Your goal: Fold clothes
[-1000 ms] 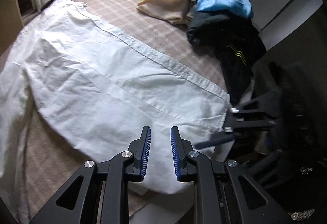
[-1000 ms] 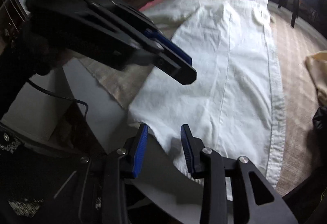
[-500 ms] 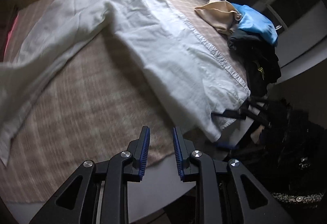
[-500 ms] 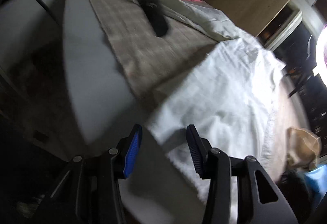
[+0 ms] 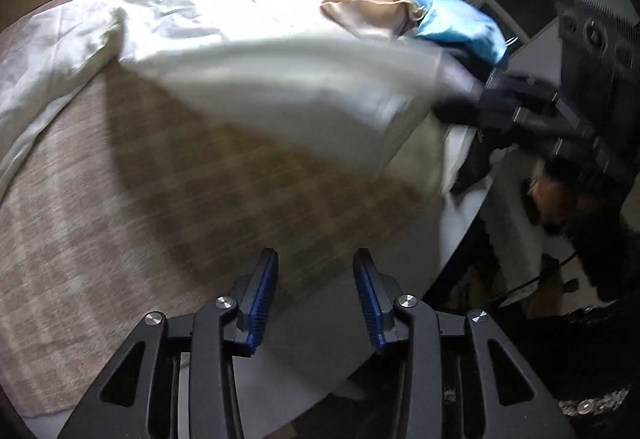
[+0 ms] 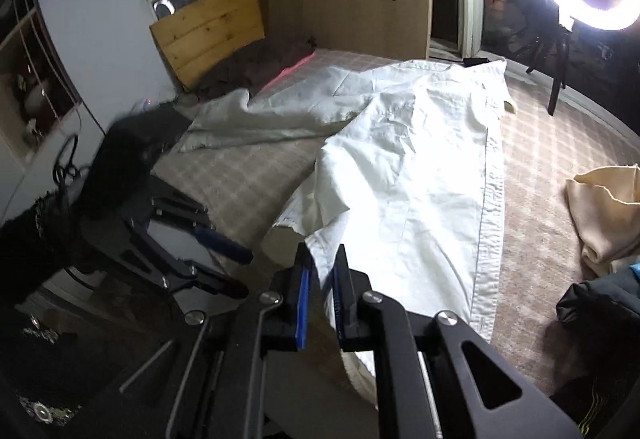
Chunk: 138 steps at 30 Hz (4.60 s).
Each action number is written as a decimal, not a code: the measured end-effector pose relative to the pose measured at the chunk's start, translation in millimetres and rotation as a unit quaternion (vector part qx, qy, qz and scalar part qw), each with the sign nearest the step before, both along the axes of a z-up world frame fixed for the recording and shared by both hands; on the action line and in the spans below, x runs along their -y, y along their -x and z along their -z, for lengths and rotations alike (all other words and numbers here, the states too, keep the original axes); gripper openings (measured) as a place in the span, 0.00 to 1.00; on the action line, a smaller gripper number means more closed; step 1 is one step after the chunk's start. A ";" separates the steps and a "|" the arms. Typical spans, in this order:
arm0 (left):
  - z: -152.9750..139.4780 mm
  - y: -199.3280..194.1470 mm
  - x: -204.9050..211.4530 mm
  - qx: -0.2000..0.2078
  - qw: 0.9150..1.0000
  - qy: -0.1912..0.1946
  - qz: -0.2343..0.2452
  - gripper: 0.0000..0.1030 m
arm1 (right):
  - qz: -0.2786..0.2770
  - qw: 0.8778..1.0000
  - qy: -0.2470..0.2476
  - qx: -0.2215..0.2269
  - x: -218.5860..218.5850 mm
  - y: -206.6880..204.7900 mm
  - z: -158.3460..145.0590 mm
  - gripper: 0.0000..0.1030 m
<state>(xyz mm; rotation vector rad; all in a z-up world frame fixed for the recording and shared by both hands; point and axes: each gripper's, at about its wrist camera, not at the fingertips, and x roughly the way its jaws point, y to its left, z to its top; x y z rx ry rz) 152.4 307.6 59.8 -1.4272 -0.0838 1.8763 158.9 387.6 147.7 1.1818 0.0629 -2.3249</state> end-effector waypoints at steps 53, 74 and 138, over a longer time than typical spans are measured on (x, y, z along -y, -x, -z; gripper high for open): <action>-15.2 9.7 -13.9 -0.064 0.994 0.073 -0.050 0.01 | -0.006 0.995 0.058 0.080 -4.9 19.9 36.8 0.09; 3.4 -18.4 31.1 -0.050 0.990 0.127 -0.041 0.00 | 0.092 0.976 0.197 0.008 -47.8 34.1 -31.2 0.06; -18.4 289.9 -32.0 -0.067 0.967 0.179 -0.166 0.31 | 0.063 0.991 -0.085 -0.080 -104.0 464.0 73.0 0.03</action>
